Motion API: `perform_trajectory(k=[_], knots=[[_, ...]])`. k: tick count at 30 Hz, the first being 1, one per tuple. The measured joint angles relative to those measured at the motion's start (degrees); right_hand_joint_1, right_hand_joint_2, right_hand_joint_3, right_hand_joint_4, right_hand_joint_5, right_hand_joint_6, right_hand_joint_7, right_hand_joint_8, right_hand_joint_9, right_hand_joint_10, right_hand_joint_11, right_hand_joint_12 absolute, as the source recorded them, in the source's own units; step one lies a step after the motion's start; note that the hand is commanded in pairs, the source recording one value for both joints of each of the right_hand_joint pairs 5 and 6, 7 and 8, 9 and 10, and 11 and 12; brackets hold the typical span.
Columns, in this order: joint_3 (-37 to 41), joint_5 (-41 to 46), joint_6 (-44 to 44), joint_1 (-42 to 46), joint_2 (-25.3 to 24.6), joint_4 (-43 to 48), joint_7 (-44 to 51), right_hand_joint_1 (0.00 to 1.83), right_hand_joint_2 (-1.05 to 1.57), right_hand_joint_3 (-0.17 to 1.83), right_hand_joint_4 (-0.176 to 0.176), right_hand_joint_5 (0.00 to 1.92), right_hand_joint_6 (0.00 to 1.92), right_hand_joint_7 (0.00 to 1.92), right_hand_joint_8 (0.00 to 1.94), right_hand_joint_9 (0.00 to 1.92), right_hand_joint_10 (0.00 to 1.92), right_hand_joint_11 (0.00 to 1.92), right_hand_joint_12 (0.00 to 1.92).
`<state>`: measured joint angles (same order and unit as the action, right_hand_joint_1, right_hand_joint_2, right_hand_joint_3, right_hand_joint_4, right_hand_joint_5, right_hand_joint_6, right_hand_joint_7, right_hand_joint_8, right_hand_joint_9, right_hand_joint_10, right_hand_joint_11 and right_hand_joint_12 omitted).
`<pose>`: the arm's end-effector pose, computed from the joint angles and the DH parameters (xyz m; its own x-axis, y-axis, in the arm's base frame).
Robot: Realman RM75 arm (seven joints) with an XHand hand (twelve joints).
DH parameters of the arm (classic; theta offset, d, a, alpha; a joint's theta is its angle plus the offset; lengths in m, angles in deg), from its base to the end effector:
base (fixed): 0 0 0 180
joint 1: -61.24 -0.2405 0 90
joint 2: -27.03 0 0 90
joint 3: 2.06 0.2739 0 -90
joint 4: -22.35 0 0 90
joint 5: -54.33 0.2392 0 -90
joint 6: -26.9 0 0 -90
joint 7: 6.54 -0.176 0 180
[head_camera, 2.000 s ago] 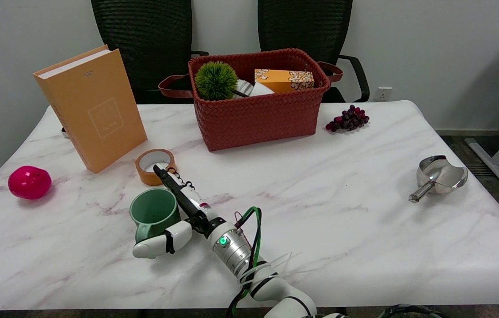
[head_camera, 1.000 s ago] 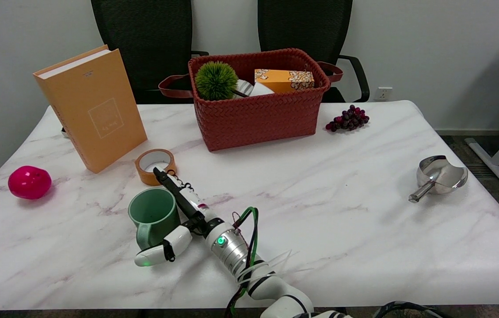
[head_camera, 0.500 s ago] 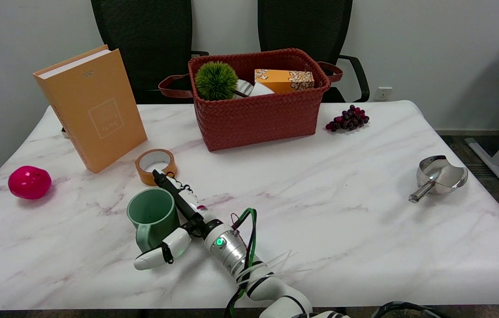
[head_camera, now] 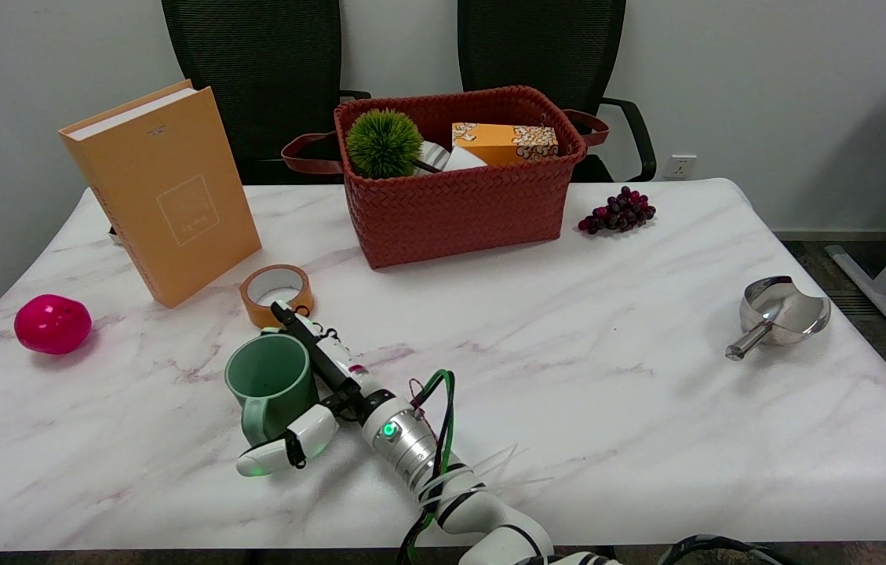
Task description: Pick up the green mug.
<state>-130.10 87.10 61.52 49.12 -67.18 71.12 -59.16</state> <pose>-0.3761 -0.3922 0.0374 0.2269 -0.3285 0.9168 -0.9731 -0.1147 0.1998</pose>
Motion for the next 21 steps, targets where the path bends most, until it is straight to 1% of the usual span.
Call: perform_trajectory(k=[3, 9, 10, 13, 16, 18, 20, 21], knots=[[0.03, 0.08, 0.00, -0.01, -0.02, -0.04, 0.00, 1.26, -0.18, 0.60, 0.000, 0.08, 0.08, 0.52, 0.52, 0.05, 0.05, 0.42, 0.42], [0.16, 0.22, 0.02, -0.03, -0.03, -0.16, 0.03, 1.27, -0.17, 0.60, 0.000, 0.16, 0.16, 0.66, 0.66, 0.20, 0.20, 0.53, 0.53], [0.19, 0.25, 0.05, -0.03, -0.04, -0.19, 0.03, 1.27, -0.16, 0.60, 0.000, 0.19, 0.19, 0.71, 0.71, 0.26, 0.26, 0.62, 0.62], [0.29, 0.33, 0.33, -0.03, -0.05, -0.31, 0.03, 1.27, -0.15, 0.59, 0.000, 0.24, 0.24, 0.79, 0.79, 0.36, 0.36, 0.78, 0.78], [0.37, 0.38, 0.57, -0.06, -0.06, -0.45, 0.03, 1.27, -0.12, 0.57, 0.000, 0.31, 0.31, 0.90, 0.90, 0.48, 0.48, 1.06, 1.06], [0.43, 0.39, 0.73, -0.07, -0.07, -0.51, 0.02, 1.28, -0.10, 0.57, 0.000, 0.35, 0.35, 0.97, 0.97, 0.53, 0.53, 1.17, 1.17], [0.54, 0.42, 0.85, -0.08, -0.08, -0.57, 0.01, 1.28, -0.07, 0.55, 0.000, 0.39, 0.39, 1.10, 1.10, 0.62, 0.62, 1.31, 1.31], [0.60, 0.44, 0.90, -0.09, -0.08, -0.61, 0.01, 1.29, -0.06, 0.55, 0.000, 0.41, 0.41, 1.12, 1.12, 0.64, 0.64, 1.33, 1.33]])
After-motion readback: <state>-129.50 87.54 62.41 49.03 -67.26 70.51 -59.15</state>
